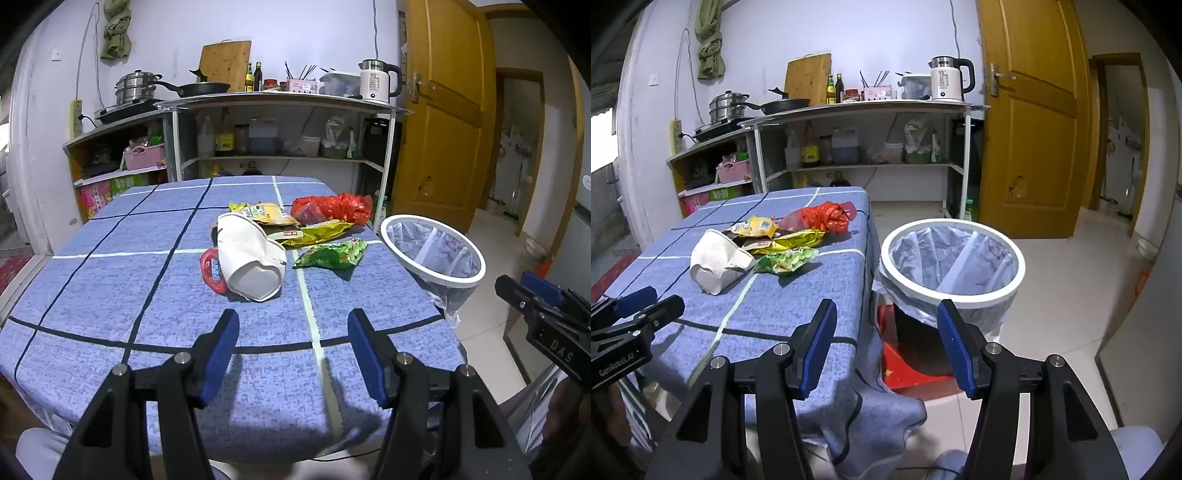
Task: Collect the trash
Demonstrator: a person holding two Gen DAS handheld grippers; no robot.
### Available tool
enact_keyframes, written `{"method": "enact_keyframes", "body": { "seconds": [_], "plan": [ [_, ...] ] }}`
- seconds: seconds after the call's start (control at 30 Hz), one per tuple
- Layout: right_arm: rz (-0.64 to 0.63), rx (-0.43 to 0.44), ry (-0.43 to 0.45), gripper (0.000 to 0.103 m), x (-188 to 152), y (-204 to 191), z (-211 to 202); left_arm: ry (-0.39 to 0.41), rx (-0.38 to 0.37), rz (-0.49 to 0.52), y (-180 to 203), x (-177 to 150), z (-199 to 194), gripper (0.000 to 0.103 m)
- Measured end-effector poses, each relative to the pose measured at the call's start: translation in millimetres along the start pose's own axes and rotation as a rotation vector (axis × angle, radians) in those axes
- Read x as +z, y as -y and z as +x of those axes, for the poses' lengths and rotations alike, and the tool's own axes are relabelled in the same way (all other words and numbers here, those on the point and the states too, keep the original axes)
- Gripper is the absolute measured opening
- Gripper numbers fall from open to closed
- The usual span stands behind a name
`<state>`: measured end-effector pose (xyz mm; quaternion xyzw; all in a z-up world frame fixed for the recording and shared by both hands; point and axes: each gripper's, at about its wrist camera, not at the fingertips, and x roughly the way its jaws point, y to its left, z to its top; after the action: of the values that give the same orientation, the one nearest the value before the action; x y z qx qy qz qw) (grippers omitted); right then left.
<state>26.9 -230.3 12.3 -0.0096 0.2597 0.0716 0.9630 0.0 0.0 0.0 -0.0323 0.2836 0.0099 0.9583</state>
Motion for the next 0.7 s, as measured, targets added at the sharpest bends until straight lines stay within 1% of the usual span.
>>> {"method": "enact_keyframes", "body": {
  "seconds": [0.57, 0.63, 0.7],
  "plan": [
    [-0.012, -0.008, -0.011, 0.057, 0.3, -0.8, 0.7, 0.012, -0.001, -0.014, 6.0, -2.1, -7.4, 0.063],
    [-0.012, -0.008, -0.009, 0.057, 1.4, -1.4, 0.5, -0.002, -0.003, -0.006, -1.9, 0.0, -1.6, 0.063],
    [-0.012, -0.007, -0.01, 0.057, 1.0, -1.1, 1.7, -0.004, -0.004, -0.006, -2.1, 0.1, -1.9, 0.063]
  ]
}}
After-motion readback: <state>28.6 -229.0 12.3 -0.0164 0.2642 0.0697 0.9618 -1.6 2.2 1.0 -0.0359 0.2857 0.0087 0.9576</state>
